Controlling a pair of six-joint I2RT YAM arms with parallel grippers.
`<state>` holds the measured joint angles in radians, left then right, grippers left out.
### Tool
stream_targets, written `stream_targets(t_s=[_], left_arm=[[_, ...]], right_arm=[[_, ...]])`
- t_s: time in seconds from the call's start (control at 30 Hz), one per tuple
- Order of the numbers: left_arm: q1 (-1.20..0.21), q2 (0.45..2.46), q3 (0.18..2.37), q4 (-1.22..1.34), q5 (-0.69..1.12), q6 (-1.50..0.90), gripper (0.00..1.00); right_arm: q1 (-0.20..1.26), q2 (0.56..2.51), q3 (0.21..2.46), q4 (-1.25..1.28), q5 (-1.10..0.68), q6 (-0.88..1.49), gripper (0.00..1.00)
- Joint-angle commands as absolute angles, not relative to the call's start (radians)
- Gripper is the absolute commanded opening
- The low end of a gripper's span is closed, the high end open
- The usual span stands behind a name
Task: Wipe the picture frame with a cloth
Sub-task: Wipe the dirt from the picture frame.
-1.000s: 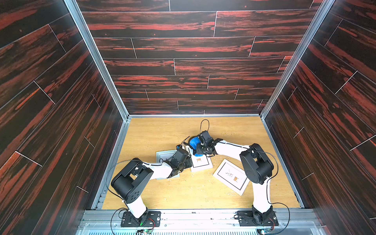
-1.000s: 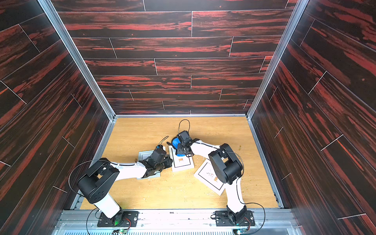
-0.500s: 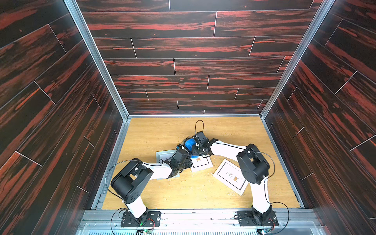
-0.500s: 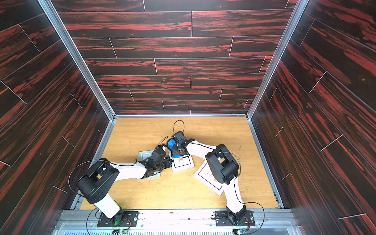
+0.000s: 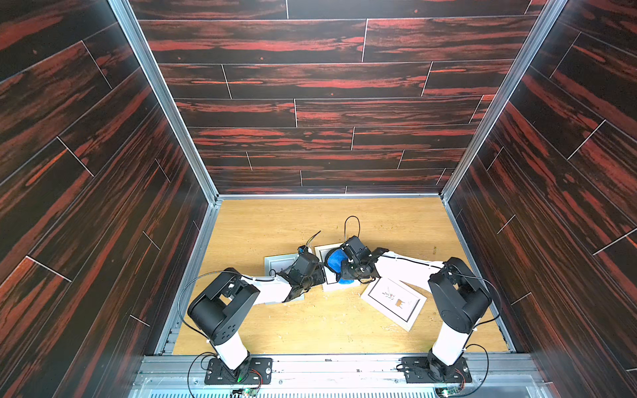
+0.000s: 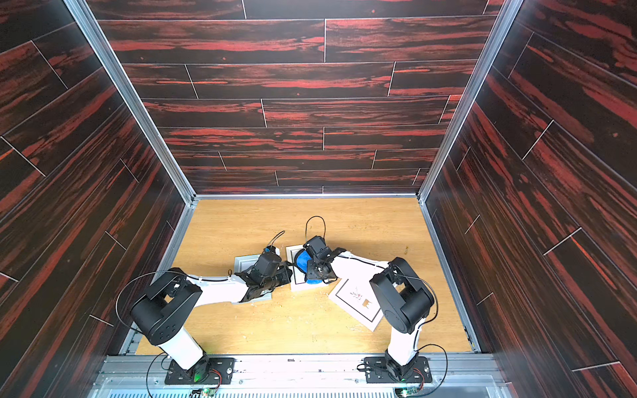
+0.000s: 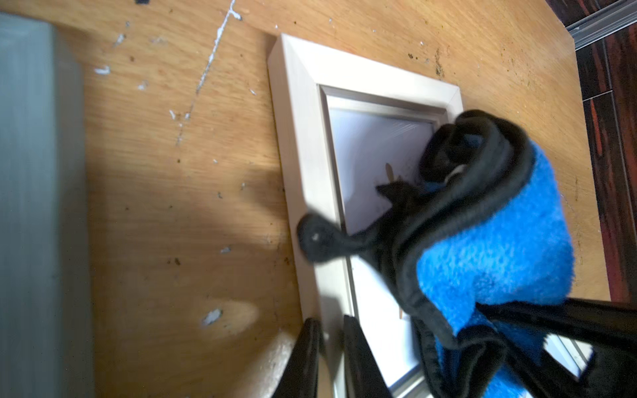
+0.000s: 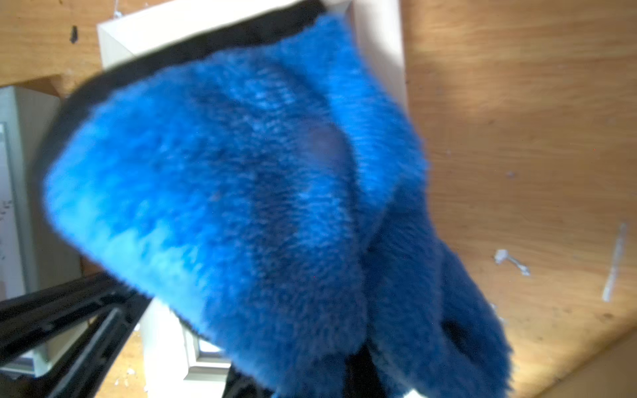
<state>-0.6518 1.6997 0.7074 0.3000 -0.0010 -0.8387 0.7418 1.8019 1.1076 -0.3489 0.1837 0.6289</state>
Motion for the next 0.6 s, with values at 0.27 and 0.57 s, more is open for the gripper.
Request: stream_targets(t_s=[0.27, 0.57], left_arm=[[-0.644, 1.732, 0.681, 0.15, -0.022, -0.831, 0.18], [-0.644, 1.738, 0.682, 0.156, -0.02, -0.833, 0.18]], right_arm=[[0.767, 1.822, 1.114, -0.41, 0.186, 0.692, 0.0], [0.822, 1.801, 1.103, -0.362, 0.125, 0.696, 0.0]])
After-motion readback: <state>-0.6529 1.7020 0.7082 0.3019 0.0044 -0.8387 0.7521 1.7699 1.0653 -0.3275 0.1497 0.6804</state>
